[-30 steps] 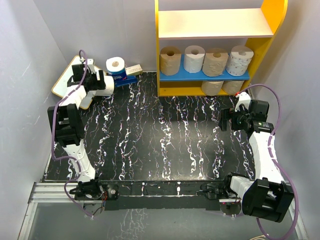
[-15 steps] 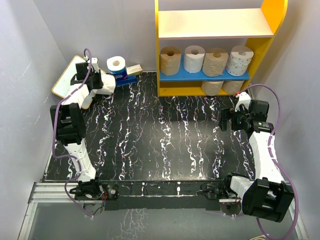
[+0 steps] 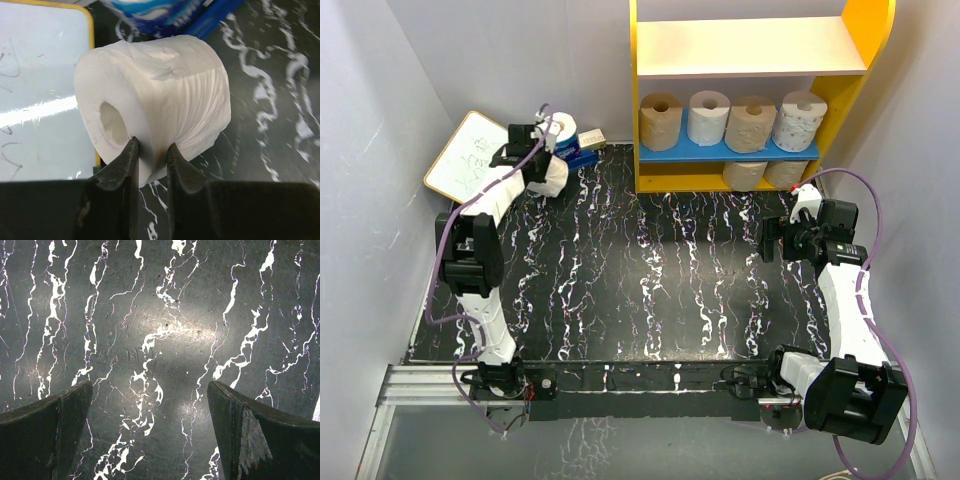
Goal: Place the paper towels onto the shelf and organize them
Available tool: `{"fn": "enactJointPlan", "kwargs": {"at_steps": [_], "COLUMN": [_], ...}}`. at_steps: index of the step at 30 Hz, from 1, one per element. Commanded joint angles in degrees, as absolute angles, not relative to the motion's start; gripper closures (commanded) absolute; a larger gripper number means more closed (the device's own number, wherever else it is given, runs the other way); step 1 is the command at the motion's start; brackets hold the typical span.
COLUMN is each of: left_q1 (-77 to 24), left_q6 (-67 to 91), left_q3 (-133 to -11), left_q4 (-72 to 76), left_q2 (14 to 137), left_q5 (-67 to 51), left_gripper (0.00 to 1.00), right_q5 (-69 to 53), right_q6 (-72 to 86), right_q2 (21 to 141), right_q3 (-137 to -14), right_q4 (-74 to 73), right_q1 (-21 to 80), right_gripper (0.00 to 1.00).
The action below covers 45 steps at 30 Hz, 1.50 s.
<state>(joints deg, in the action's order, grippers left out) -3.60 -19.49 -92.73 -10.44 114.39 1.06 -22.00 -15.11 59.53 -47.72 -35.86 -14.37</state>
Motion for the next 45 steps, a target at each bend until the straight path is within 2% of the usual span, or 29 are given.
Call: {"fn": "enactJointPlan", "kwargs": {"at_steps": [1,7,15,20,28,36,45], "left_q1": [-7.7,-12.1,-24.9,-28.3,-39.4,-48.1,-49.8], "left_q6": [-26.3,-31.8,-37.2,-37.4,-40.5,-42.6,-44.1], "left_q3": [-91.5,-93.3,-90.4,-88.6,-92.5,-106.0,-114.2], "left_q4": [-15.0,-22.9,-31.4,-34.1,-30.7,-36.8,-35.3], "left_q2": [102.0,94.3,85.7,84.8,91.9,103.3,115.8], "left_q5": [2.2,5.5,11.7,7.9,14.1,9.5,5.1], "left_gripper": [1.00,1.00,1.00,1.00,1.00,0.99,1.00], "right_q5": [-22.0,-22.2,-22.4,-22.3,-21.5,-19.5,-18.6], "right_q6": [-15.6,-15.6,-15.6,-15.6,-15.5,-14.9,-14.9], "right_q2": [58.5,58.4,58.1,58.0,57.6,58.1,56.9], "right_q3": [-47.8,-47.8,-47.9,-47.9,-47.7,-47.6,-47.3], "right_q4": [-33.2,-33.2,-33.3,-33.2,-33.0,-32.4,-32.0], "right_q1": [-14.7,-14.7,-14.7,-14.7,-14.7,-14.7,-15.0], "right_gripper": [0.02,0.02,0.02,0.02,0.02,0.02,0.03]}}
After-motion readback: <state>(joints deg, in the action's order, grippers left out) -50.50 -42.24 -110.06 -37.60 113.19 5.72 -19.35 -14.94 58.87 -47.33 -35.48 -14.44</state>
